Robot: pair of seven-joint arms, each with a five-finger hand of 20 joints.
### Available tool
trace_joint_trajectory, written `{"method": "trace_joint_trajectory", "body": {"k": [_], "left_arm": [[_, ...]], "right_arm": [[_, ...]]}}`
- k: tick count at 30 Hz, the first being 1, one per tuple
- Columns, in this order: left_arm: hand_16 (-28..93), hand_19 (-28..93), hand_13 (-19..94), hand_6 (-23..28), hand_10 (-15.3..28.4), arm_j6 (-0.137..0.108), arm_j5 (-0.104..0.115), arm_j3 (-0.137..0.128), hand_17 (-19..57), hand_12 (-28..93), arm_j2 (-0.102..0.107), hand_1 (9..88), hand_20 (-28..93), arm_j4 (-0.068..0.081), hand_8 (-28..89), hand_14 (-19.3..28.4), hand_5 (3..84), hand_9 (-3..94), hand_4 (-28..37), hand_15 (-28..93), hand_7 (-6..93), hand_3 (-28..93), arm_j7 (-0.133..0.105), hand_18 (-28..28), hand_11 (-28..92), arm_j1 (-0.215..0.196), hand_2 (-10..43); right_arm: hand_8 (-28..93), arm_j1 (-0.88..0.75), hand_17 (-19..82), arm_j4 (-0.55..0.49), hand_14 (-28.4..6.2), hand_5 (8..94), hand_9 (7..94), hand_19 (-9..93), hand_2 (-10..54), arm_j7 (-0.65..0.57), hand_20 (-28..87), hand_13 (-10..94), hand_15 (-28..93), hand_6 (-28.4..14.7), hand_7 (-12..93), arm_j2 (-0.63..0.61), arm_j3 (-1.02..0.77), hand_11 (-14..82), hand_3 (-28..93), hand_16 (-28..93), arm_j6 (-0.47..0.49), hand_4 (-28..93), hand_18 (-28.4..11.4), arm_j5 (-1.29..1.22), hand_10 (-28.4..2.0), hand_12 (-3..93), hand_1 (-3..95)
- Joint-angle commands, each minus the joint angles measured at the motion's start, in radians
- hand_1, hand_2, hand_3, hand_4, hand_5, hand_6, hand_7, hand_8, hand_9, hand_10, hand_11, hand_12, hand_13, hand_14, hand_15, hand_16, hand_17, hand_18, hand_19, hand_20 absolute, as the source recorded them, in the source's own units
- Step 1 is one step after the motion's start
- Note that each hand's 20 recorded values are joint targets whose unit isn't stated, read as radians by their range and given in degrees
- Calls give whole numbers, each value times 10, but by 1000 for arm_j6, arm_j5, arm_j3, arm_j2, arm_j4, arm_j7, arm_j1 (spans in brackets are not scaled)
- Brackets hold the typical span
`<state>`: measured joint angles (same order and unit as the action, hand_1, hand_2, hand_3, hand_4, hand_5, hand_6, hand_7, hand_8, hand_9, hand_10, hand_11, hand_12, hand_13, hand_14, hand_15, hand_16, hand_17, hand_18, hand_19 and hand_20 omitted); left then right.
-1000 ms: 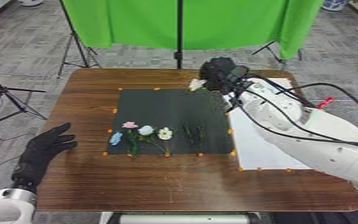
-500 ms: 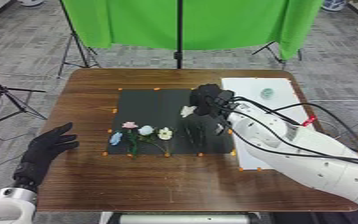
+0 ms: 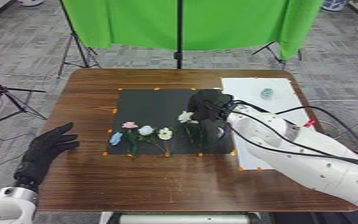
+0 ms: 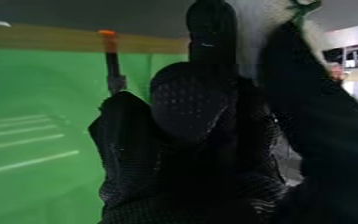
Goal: Arrange flowers
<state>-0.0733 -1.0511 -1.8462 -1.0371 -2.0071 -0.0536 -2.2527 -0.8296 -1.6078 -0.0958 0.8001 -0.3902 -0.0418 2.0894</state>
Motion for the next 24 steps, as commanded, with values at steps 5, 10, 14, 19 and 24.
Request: {"method": "trace_joint_trajectory", "body": {"k": [5, 10, 14, 19, 24], "left_arm": [[-5, 194, 376, 53, 148, 6, -8, -3, 55, 135, -10, 238, 207, 2, -52, 199, 413, 432, -283, 284, 78, 615, 7, 161, 207, -12, 136], [-5, 195, 377, 53, 148, 5, -6, -4, 55, 135, -8, 239, 207, 2, -52, 198, 414, 432, -283, 285, 78, 613, 8, 161, 208, -12, 136], [-5, 195, 376, 53, 148, 5, -7, -6, 55, 135, -10, 239, 207, 0, -52, 199, 413, 432, -283, 285, 79, 614, 7, 161, 208, -16, 135], [-5, 195, 376, 53, 148, 6, -8, -5, 54, 135, -9, 239, 207, 0, -52, 199, 414, 432, -283, 285, 78, 614, 10, 161, 209, -15, 135], [-5, 195, 377, 53, 147, 3, -6, -7, 54, 135, -5, 241, 206, -3, -52, 200, 414, 432, -283, 285, 78, 612, 12, 161, 208, -19, 135]], "right_arm": [[-119, -1, 574, -32, -20, 664, 735, 932, -95, 25, 580, 852, 625, 23, 224, -24, -32, 237, 711, 358, 52, -202, -145, 18, -110, 244, 365], [-116, -5, 567, -44, -21, 646, 719, 932, -95, 31, 576, 848, 623, 23, 220, -35, -61, 232, 716, 357, 66, -206, -146, 25, -115, 245, 355], [-116, -5, 566, -51, -21, 639, 716, 932, -95, 26, 574, 846, 625, 24, 220, -44, -82, 231, 718, 357, 68, -207, -146, 32, -114, 244, 353], [-116, -26, 564, -75, -20, 638, 713, 932, -95, 22, 573, 845, 625, 24, 218, -61, -157, 230, 724, 355, 99, -212, -146, 37, -113, 244, 354], [-115, -18, 554, -62, -25, 629, 707, 932, -95, -48, 569, 837, 624, 24, 215, -70, -215, 227, 716, 356, 5, -212, -148, 39, -115, 243, 359]]}}
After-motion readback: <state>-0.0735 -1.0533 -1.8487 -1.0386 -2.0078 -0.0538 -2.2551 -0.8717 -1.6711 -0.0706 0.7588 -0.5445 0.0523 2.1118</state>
